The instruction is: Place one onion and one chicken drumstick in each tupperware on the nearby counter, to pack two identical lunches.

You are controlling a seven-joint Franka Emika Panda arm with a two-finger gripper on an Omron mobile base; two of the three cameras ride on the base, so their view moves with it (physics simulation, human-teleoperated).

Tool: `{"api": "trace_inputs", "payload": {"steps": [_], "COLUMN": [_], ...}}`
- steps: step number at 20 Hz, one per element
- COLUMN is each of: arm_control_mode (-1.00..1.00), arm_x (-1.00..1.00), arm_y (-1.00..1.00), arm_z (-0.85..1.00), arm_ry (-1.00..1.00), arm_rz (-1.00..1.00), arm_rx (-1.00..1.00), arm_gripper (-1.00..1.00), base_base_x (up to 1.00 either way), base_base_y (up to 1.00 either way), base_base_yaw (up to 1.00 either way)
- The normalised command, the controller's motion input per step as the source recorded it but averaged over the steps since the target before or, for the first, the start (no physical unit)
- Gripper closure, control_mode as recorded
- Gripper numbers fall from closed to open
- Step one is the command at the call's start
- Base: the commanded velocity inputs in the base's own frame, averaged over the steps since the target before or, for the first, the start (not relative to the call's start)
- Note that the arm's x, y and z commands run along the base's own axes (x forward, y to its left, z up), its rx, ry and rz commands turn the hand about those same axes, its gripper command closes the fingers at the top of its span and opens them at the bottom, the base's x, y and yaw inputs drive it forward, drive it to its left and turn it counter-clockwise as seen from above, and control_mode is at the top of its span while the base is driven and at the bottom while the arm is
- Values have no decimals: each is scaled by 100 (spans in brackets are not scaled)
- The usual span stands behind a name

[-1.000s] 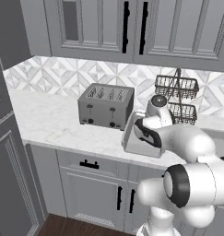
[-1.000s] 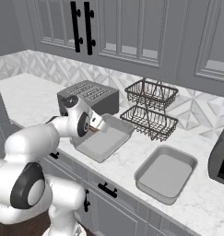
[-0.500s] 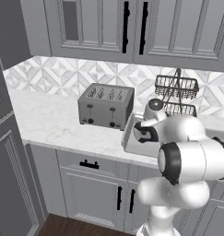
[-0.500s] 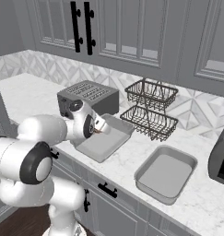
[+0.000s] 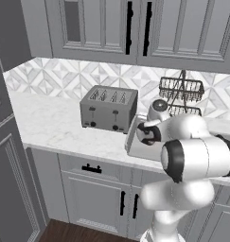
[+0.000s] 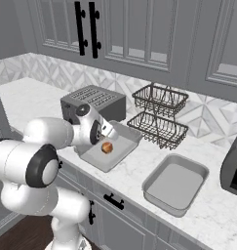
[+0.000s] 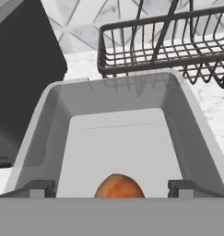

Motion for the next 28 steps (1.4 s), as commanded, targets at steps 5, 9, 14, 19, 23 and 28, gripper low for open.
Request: {"api": "trace_inputs", "payload": {"steps": [5,9,14,19,23,28], "arm_control_mode": [-100,-100,-100,-100,-100,-100], "arm_x": [-71,-100,-100,-100,-77,-79], "arm_y": [0,5,29,48,25,3], "arm_z": [67,69,69,66,99,83], "arm_ry": [-12,-6,-5,-8,-7,0], "arm_rz": [1,10,22,25,9,0], "arm_rx": [0,0,0,-11,-13,-6], "arm_gripper": [-100,-100,-100,-100,-100,-100], "base_base_x": [0,0,0,0,0,0], "base_base_y": [0,0,0,0,0,0], "base_base_yaw": [0,0,0,0,0,0]}}
